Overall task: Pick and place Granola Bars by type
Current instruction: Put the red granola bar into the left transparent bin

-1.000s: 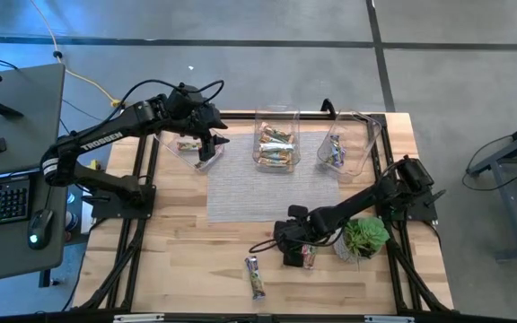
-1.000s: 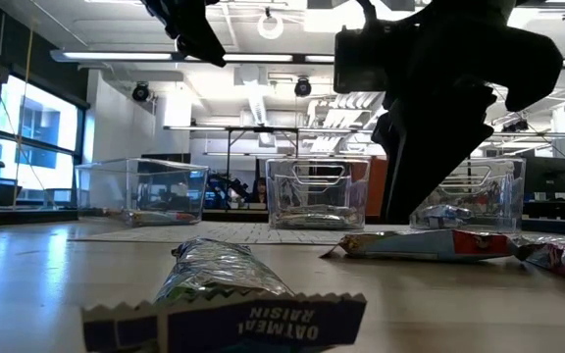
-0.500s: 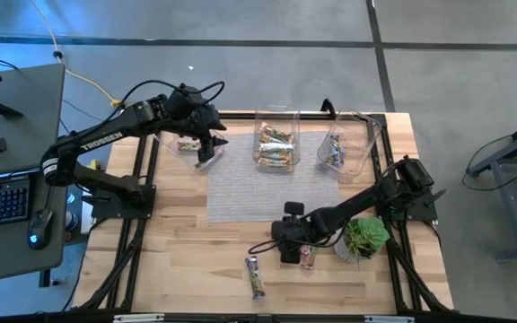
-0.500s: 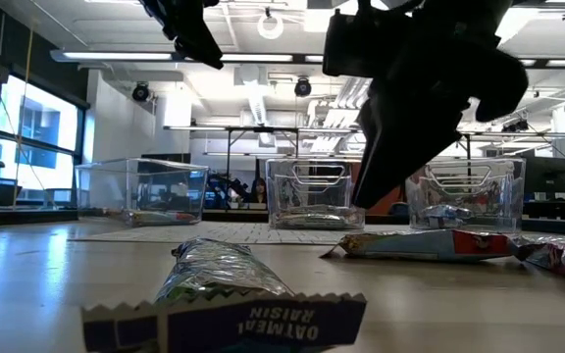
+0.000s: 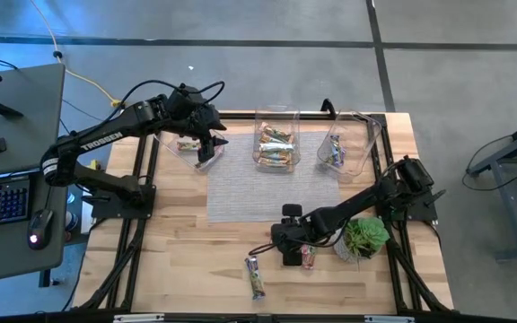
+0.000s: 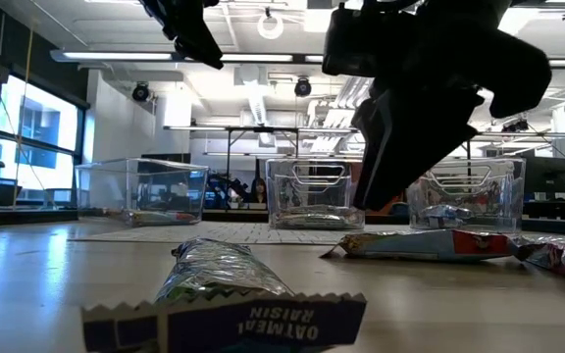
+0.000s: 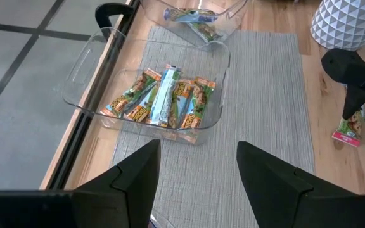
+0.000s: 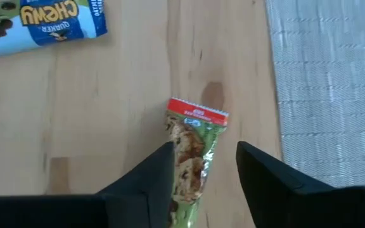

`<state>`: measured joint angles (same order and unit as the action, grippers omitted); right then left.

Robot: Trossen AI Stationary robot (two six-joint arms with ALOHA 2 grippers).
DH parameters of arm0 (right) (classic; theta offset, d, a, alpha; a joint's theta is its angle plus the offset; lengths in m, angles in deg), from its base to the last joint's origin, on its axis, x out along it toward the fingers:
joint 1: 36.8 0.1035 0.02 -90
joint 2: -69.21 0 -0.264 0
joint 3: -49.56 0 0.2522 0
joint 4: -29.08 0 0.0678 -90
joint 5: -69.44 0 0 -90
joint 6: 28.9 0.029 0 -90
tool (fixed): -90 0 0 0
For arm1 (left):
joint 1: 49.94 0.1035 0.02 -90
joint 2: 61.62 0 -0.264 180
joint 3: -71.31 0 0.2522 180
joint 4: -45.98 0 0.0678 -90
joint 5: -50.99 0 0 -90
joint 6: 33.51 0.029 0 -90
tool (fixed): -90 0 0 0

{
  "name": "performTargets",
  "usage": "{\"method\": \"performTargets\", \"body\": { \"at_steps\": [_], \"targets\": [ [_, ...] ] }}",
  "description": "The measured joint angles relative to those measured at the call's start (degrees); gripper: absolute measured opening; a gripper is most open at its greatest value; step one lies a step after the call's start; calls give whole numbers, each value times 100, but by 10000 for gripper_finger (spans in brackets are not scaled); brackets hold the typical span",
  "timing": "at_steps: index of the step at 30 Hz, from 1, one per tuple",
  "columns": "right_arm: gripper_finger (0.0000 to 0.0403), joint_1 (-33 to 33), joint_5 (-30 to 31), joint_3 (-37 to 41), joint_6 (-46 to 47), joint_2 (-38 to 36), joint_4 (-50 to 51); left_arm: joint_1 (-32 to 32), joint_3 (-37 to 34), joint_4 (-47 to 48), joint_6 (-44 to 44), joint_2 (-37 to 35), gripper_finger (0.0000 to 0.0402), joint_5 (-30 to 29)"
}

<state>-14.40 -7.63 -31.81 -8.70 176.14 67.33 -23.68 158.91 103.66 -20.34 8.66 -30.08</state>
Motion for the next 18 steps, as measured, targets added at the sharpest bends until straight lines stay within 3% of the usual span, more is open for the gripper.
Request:
{"method": "performTargets", "body": {
  "at_steps": [11, 18],
  "targets": [
    [208, 68, -153, 276, 826, 14, -172, 0, 0, 0, 0, 0, 205, 2],
    [211, 69, -133, 1208, 1045, -10, -1485, -2, 0, 27, 0, 2, 205, 4]
  ]
}}
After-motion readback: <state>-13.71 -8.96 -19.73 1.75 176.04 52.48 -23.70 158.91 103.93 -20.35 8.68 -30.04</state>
